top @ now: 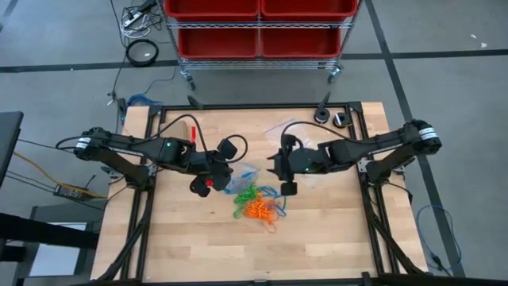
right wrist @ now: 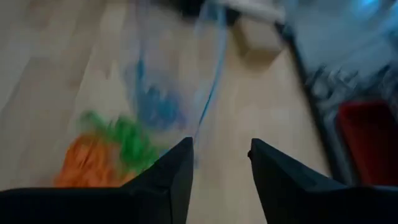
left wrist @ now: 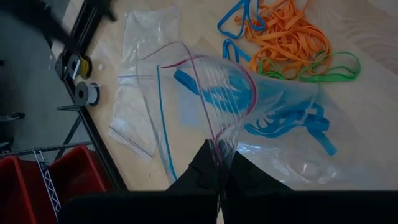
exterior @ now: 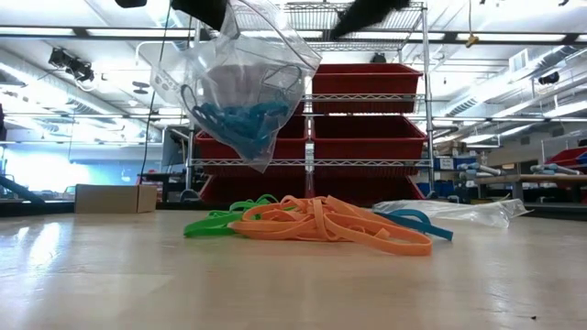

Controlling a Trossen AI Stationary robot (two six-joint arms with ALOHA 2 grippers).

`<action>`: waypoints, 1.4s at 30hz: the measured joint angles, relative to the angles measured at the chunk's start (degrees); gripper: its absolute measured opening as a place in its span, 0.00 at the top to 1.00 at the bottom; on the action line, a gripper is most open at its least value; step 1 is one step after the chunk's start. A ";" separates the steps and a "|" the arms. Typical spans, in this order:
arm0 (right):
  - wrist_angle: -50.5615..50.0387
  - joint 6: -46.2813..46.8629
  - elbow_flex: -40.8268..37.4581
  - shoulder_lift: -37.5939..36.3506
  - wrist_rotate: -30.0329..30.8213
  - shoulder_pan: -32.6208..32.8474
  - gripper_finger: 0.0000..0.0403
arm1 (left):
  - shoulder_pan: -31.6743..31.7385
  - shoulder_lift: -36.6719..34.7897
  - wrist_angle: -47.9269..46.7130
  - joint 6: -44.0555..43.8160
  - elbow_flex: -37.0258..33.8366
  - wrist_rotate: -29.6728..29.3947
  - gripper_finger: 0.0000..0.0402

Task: Sort rubber bands
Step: Put the blue rubber band into the top left transparent zip bag

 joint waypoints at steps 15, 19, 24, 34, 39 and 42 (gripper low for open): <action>30.11 10.24 -28.61 4.94 -8.34 -1.62 0.65 | -0.02 0.00 -0.34 -0.13 0.01 0.09 1.00; 35.75 9.80 -29.21 9.60 -11.00 -2.89 0.67 | -0.02 0.00 0.07 -0.13 0.01 0.09 1.00; 41.50 9.51 -29.25 16.12 -14.60 -4.02 0.68 | -0.02 0.00 0.13 -0.31 0.01 0.33 1.00; 45.06 9.19 -29.05 18.93 -15.80 -6.23 0.84 | -0.02 0.00 0.00 -1.03 0.01 0.61 1.00; 45.23 7.15 -28.62 18.57 -18.32 -6.29 0.98 | -0.02 0.00 0.16 -1.05 0.01 0.61 1.00; 45.37 7.05 -28.32 18.23 -17.76 -6.15 1.00 | -0.02 0.00 0.08 -1.21 0.01 0.66 1.00</action>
